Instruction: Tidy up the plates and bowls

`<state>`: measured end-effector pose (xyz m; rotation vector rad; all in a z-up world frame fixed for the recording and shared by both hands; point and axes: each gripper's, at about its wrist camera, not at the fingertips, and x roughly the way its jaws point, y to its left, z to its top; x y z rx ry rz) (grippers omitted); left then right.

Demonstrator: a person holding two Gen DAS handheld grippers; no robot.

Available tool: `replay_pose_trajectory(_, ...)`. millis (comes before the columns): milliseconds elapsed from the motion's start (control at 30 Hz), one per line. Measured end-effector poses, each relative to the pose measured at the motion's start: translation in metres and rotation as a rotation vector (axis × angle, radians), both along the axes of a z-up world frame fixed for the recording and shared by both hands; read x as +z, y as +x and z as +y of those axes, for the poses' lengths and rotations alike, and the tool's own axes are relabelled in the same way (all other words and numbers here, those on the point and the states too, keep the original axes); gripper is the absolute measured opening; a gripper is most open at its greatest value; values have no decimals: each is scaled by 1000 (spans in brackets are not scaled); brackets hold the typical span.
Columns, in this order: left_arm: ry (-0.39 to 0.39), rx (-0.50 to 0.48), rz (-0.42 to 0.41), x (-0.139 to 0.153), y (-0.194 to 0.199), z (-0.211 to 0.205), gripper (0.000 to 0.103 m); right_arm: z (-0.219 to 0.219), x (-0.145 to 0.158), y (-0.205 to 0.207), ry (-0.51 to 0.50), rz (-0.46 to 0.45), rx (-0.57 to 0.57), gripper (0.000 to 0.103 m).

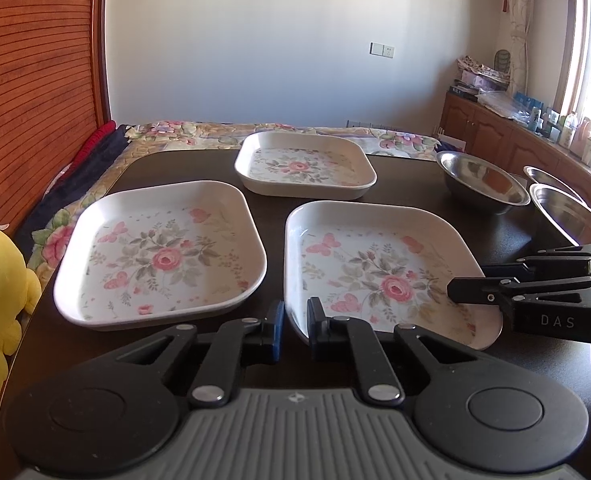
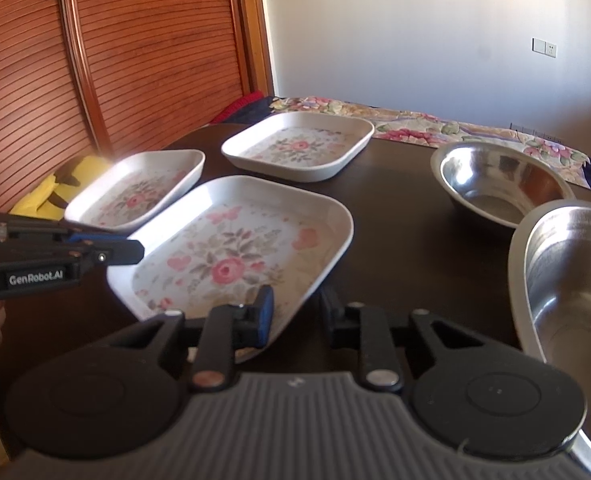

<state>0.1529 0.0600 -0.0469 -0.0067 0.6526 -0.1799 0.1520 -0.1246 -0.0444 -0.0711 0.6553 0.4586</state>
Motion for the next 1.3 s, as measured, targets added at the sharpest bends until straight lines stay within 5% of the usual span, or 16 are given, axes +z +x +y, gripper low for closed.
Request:
replay_pose_trajectory(700, -4, -2, 25, -4, -1, 1, 24, 1, -1, 1, -34, -31, 51, 20)
replay_pose_trajectory(933, 0, 0, 10, -4, -6, -4, 12, -3, -2, 1, 2, -21, 47, 19)
replay_pose_trajectory(1300, 13, 8, -13, 4, -28, -5, 11, -6, 2, -18, 27, -19, 40, 17)
